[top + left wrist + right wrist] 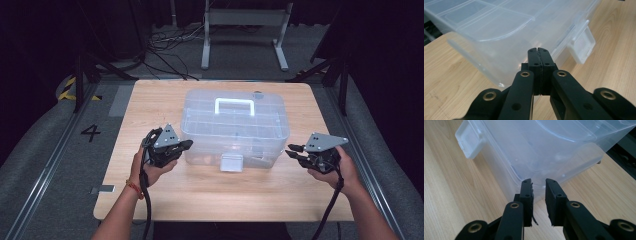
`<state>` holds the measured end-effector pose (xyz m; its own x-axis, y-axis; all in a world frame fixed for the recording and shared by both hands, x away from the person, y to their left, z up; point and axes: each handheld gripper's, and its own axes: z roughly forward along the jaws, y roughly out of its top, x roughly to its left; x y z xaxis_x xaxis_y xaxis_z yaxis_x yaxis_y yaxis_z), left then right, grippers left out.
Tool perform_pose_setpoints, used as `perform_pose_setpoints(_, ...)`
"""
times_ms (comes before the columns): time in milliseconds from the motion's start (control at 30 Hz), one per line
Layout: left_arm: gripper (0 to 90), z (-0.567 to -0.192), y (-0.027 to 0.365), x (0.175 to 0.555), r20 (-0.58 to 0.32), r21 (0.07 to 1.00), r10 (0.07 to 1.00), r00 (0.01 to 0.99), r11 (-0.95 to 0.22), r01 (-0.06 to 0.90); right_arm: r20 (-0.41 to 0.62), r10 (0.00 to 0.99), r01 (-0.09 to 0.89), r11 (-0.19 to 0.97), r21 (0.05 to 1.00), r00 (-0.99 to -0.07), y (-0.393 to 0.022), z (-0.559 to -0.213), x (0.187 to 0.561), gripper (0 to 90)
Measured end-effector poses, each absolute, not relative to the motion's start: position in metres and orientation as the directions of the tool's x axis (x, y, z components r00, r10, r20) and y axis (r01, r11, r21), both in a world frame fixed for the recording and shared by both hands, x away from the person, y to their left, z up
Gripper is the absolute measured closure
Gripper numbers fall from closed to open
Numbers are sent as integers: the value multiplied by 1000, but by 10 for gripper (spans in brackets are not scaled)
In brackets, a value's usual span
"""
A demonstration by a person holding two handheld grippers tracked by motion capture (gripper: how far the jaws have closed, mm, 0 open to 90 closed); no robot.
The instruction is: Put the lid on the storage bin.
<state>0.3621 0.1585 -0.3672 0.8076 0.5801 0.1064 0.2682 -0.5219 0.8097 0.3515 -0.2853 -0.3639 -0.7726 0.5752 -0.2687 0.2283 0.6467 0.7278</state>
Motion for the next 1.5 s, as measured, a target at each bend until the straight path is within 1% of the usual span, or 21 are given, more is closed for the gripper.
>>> perform_pose_setpoints(100,898,-371,161,361,101,808,583,806,-521,275,-267,573,231,650,724,-775,-285,-367,352,771)
perform_pose_setpoints(300,895,-380,158,363,120,784,577,808,-555,279,-256,570,233,646,726,-781,-283,-372,353,759)
perform_pose_setpoints(367,875,-381,157,363,124,778,570,812,-564,277,-261,571,233,648,725,-778,-281,-372,353,752)
perform_pose_setpoints(400,850,-381,157,363,115,777,569,814,-562,283,-261,567,230,650,725,-781,-281,-371,352,743)
perform_pose_setpoints(567,669,-380,155,353,165,746,562,811,-608,270,-285,559,222,670,708,-778,-281,-369,348,671)
perform_pose_setpoints(667,635,-380,159,348,169,742,567,806,-611,275,-279,568,236,669,705,-774,-285,-370,344,636)
perform_pose_setpoints(733,595,-380,162,347,172,739,574,801,-612,280,-278,563,238,674,700,-778,-288,-371,342,628)
perform_pose_setpoints(867,487,-384,171,343,184,728,620,763,-608,318,-291,574,261,690,675,-766,-297,-373,338,581)
perform_pose_setpoints(967,411,-389,176,343,183,718,641,745,-605,345,-286,588,271,680,681,-756,-306,-376,336,556)
perform_pose_setpoints(1033,380,-395,181,340,188,696,651,736,-617,368,-280,598,292,681,672,-751,-313,-379,333,523)
perform_pose_setpoints(1100,370,-397,183,339,196,687,653,731,-624,373,-281,595,294,686,665,-753,-315,-381,332,512)
perform_pose_setpoints(1133,351,-399,185,338,192,681,656,730,-625,382,-297,601,302,695,652,-742,-321,-384,330,477)
perform_pose_setpoints(1200,338,-403,190,337,199,669,655,729,-634,388,-295,609,311,692,652,-736,-324,-386,329,469)
perform_pose_setpoints(1367,304,-413,202,333,199,647,661,723,-643,410,-272,635,360,683,636,-723,-339,-396,326,365)
perform_pose_setpoints(1500,288,-424,207,331,198,623,661,724,-655,427,-268,647,376,677,633,-714,-348,-404,323,327)
